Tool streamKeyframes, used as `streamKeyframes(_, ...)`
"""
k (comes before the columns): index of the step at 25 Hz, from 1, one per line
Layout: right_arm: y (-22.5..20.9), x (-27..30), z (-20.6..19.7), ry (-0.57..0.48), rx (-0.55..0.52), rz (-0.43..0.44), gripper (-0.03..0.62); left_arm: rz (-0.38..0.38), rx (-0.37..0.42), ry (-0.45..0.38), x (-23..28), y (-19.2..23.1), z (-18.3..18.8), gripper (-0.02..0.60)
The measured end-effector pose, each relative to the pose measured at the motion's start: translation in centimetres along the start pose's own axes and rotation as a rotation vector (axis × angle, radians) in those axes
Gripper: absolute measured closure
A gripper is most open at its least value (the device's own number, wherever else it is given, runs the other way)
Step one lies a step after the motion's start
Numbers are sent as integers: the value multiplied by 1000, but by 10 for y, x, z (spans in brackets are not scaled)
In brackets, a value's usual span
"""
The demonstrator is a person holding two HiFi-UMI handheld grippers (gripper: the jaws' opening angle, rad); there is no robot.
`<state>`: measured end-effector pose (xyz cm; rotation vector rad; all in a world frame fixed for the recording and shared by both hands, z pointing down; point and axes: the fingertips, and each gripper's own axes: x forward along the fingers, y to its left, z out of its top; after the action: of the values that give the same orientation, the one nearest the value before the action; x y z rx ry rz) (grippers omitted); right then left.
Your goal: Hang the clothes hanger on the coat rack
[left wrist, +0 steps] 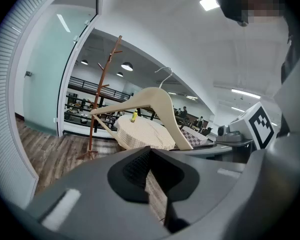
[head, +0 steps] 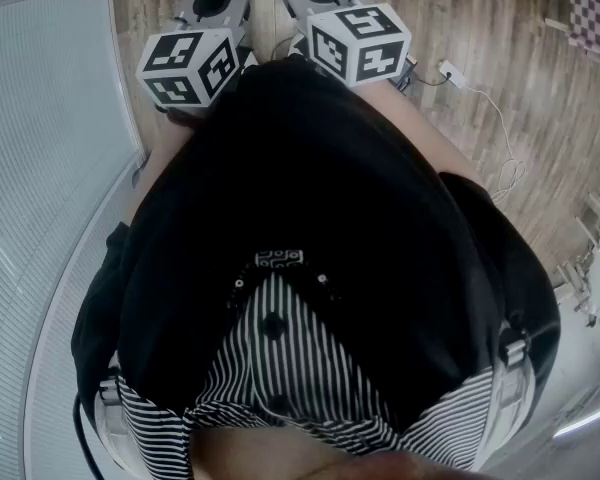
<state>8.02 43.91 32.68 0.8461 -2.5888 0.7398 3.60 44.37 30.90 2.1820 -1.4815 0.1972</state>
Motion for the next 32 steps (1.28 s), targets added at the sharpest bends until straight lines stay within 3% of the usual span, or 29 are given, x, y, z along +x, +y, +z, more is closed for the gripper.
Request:
streamKeyframes(5, -26, 12, 9, -8, 28, 12, 572, 1, 5, -5, 24, 3, 8, 578)
streamKeyframes(10, 2, -33, 78, -19, 48, 83, 572, 68, -3, -4, -9, -28, 80, 578)
streamKeyframes(14, -9, -29, 39, 0, 21, 75, 571, 60, -15, -13, 1, -30, 41, 578)
streamKeyframes(19, -42, 15, -9, 23, 26, 66, 571, 38, -54, -47, 39, 2, -5, 578)
streamKeyframes(25, -62, 33, 4, 4, 17, 79, 569, 20, -4, -24, 69, 5, 3, 578)
streamKeyframes(32, -69, -20, -7, -24, 10, 84, 569, 31, 19, -39, 57, -42, -5, 578)
